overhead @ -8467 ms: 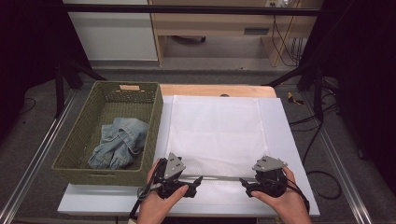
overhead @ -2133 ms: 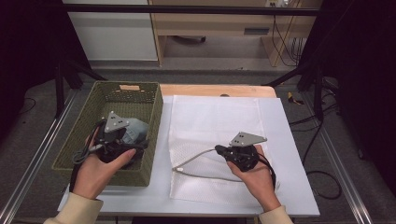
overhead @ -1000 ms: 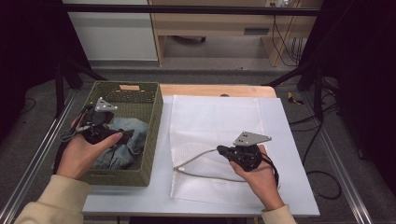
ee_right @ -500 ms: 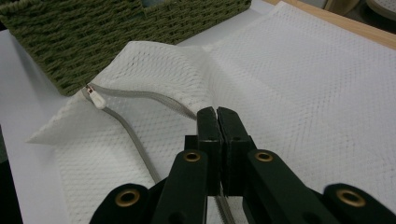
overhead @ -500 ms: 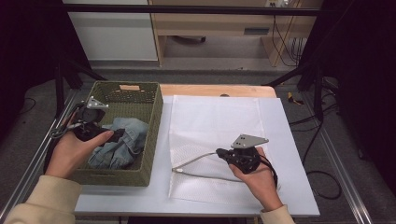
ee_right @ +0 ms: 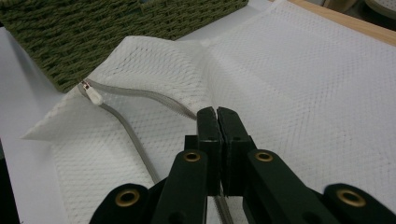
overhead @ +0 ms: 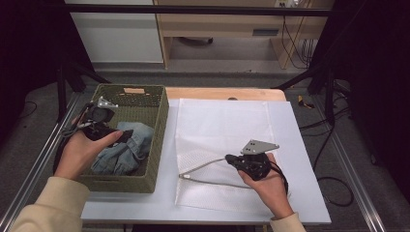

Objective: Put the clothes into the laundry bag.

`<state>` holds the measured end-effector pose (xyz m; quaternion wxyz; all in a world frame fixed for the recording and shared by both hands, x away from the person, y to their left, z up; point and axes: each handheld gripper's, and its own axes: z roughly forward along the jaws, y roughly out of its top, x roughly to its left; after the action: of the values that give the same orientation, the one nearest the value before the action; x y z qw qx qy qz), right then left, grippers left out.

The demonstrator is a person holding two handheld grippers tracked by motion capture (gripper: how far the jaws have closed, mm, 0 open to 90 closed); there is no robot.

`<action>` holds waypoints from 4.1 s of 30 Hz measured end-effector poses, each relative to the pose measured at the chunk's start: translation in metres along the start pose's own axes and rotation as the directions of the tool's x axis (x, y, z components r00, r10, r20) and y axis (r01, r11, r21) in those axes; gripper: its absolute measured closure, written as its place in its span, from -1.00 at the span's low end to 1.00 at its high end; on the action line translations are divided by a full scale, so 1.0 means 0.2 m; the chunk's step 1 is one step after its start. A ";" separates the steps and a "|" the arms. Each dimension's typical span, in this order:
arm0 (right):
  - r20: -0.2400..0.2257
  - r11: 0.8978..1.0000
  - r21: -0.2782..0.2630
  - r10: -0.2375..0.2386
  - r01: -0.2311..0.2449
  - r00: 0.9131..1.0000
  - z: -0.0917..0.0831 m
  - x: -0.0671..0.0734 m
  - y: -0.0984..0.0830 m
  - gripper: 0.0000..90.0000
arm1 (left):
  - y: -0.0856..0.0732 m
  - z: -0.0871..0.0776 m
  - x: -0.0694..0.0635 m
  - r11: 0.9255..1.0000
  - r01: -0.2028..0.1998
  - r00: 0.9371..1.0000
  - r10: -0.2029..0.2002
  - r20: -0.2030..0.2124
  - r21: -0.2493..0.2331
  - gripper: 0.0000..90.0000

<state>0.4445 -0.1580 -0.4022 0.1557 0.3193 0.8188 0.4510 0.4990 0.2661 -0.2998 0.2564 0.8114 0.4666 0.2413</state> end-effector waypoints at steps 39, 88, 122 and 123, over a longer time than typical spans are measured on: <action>-0.022 0.999 0.025 -0.021 0.022 1.000 0.01 0.01 0.00 0.97 | -0.11 0.44 -0.02 0.981 -0.027 0.996 0.010 0.090 0.194 -0.88; -0.031 0.999 0.021 -0.025 0.026 0.999 -0.01 0.01 0.01 0.97 | -0.15 0.59 0.00 0.978 -0.019 0.993 -0.006 0.119 0.208 -0.91; -0.023 0.999 0.017 -0.035 0.035 0.999 -0.05 0.00 0.07 0.98 | -0.15 0.25 0.07 0.999 0.023 0.998 -0.024 0.059 0.026 0.39; -0.025 0.999 0.019 -0.033 0.034 0.999 -0.05 0.00 0.07 0.98 | -0.16 0.24 0.07 1.000 0.020 0.998 -0.020 0.057 0.002 0.39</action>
<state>0.4443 -0.1582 -0.3859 0.1499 0.3015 0.8303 0.4441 0.5146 0.2823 -0.3534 0.2714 0.8133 0.4675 0.2151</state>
